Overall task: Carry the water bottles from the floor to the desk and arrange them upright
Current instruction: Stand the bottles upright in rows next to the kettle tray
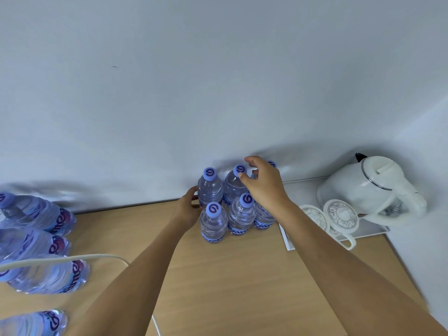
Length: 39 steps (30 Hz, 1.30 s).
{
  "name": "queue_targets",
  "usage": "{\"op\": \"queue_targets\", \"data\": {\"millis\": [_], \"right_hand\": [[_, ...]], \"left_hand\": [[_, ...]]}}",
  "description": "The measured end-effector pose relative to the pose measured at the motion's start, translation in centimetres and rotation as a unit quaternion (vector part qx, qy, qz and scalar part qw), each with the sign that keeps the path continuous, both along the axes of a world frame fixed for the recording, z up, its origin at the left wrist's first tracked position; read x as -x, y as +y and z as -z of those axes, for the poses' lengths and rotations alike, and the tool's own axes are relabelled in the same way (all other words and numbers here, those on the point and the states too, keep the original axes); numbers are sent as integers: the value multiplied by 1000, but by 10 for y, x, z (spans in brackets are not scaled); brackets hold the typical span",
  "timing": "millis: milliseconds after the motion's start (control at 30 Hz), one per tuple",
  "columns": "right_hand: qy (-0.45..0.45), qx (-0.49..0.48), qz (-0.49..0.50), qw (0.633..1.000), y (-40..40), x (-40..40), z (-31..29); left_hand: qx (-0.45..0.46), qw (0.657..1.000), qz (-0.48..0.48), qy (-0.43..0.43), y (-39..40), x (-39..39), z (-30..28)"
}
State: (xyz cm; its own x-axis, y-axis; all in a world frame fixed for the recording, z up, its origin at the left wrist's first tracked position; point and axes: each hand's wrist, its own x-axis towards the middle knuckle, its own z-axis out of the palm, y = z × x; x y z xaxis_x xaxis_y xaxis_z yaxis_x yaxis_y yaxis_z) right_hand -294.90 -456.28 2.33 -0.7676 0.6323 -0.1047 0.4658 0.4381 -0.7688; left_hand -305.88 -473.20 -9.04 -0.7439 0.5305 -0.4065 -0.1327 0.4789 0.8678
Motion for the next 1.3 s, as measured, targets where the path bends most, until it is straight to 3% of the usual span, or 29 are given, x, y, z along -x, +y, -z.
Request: {"op": "queue_targets", "data": {"millis": [133,400,800,1167,1300], "right_hand": [[1,-11,-7,1000,-5,-1,-5],[42,-88,-38,994,-36,-7,-23],[64,-43,-220,972,-147,-26,-26],[28,23,-429,902,-328,-14,0],[-2,55,-488,871,-382,9,7]], "left_hand": [[6,1000,-10,-21,-9,-5,-6],[19,990,-139,32,-56,-38,-19],[26,952,-305,33,-166,-147,-41],[56,879,-473,22,-317,-193,-27],[48,884,-464,30,-353,-174,-21]]}}
